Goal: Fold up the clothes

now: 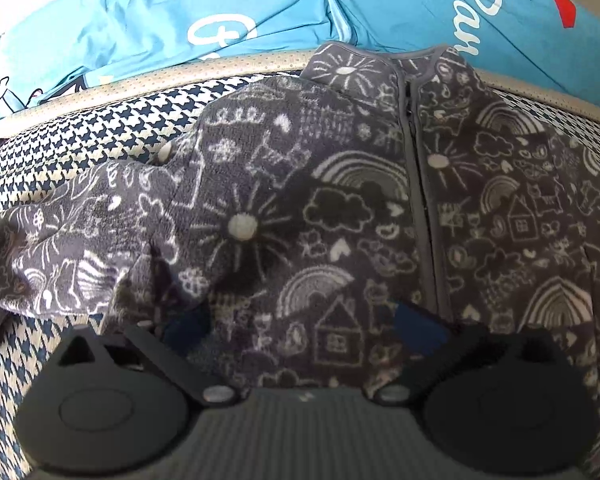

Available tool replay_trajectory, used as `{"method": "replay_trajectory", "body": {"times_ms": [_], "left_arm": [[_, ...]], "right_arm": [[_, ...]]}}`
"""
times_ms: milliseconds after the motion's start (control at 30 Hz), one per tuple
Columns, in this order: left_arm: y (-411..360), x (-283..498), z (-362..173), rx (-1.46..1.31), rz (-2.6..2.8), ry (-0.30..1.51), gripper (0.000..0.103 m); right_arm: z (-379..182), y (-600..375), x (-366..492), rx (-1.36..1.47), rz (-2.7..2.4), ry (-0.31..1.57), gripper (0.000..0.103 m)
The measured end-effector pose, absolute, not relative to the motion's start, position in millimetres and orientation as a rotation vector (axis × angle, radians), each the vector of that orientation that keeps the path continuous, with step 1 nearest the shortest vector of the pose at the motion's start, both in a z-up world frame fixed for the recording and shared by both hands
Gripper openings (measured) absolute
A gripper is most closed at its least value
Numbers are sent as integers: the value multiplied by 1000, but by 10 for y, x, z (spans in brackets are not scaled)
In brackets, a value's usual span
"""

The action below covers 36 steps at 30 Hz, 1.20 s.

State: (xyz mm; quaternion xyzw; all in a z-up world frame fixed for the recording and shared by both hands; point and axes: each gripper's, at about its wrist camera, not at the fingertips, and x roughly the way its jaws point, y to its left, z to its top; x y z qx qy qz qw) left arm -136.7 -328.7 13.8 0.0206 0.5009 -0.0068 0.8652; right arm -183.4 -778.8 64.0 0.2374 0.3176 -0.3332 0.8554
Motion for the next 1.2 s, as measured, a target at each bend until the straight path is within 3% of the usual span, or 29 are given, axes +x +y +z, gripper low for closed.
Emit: {"method": "replay_trajectory", "body": {"times_ms": [33, 100, 300, 467, 567, 633, 933, 1200], "left_arm": [[-3283, -1368, 138, 44, -15, 1049, 103], [-3278, -1367, 138, 44, -16, 1049, 103], [-3290, -1364, 133, 53, -16, 1048, 103], [-3291, -1368, 141, 53, -20, 1043, 103], [-3295, -1383, 155, 53, -23, 1036, 103], [-3302, -1401, 165, 56, -22, 1030, 103], [-3324, -1473, 182, 51, -23, 1026, 103], [-3352, -1440, 169, 47, -20, 1036, 103]], "right_arm": [[645, -7772, -1833, 499, -701, 662, 27], [679, -7745, -1840, 498, -671, 640, 14], [915, -7623, -1875, 479, -607, 527, 13], [1334, -7492, -2108, 452, -515, 298, 13], [1490, -7469, -2371, 467, -534, 232, 21], [1516, -7464, -2501, 458, -618, 302, 38], [1447, -7615, -3110, 608, -694, 370, 41], [1093, -7886, -2866, 717, -564, 538, 45]]}}
